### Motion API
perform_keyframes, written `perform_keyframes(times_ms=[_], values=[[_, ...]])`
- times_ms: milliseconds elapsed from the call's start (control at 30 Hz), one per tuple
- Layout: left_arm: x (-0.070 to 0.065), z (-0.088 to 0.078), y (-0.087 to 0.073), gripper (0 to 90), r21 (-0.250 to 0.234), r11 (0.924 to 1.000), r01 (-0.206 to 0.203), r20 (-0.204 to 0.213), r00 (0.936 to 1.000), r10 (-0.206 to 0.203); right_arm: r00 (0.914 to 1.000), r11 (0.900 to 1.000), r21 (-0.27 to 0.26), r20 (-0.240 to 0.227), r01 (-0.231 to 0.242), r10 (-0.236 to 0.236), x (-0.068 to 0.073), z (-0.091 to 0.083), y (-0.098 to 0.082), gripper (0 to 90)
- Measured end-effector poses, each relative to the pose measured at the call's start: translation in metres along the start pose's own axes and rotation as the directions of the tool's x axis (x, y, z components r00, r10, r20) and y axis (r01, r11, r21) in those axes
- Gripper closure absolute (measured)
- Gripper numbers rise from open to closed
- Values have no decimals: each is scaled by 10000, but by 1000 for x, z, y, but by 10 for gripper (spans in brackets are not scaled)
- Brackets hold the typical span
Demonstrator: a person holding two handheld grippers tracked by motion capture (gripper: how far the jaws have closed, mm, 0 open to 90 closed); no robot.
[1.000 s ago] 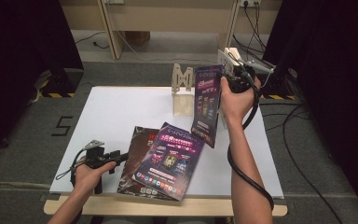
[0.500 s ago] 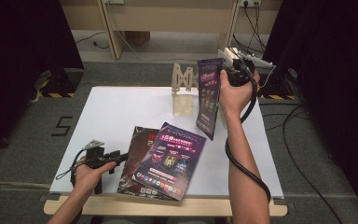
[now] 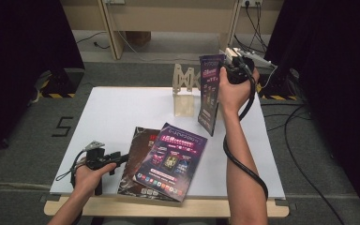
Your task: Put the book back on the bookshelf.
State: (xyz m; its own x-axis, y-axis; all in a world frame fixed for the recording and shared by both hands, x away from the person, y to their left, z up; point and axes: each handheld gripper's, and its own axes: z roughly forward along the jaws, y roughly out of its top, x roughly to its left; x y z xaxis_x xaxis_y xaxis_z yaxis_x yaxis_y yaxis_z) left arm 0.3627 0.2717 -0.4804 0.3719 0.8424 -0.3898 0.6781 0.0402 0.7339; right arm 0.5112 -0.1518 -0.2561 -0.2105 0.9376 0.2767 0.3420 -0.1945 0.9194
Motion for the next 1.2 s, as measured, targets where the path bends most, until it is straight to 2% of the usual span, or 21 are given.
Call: perform_keyframes(times_ms=[433, 733, 867, 1033, 1200], values=[[1, 2, 0, 505, 35, 10000, 7, 20, 10000, -7, 9995, 9996, -241, 285, 143, -136, 1, 19, 5, 846], [4, 1, 0, 506, 56, 10000, 14, -16, 10000, -14, 9984, 9976, -574, 441, 389, -364, 5, 34, 12, 845], [4, 1, 0, 506, 26, 10000, 22, -20, 10000, -22, 9977, 9947, -889, 486, 510, -468, 7, 40, 13, 845], [5, 2, -1, 506, 64, 10000, 21, 10, 10000, -21, 9929, 9900, -1047, 811, 950, -867, 8, 52, 5, 844], [6, 1, -1, 506, 42, 10000, 29, -35, 10000, -29, 9894, 9900, -710, 883, 1217, -1153, 9, 60, -11, 843]])
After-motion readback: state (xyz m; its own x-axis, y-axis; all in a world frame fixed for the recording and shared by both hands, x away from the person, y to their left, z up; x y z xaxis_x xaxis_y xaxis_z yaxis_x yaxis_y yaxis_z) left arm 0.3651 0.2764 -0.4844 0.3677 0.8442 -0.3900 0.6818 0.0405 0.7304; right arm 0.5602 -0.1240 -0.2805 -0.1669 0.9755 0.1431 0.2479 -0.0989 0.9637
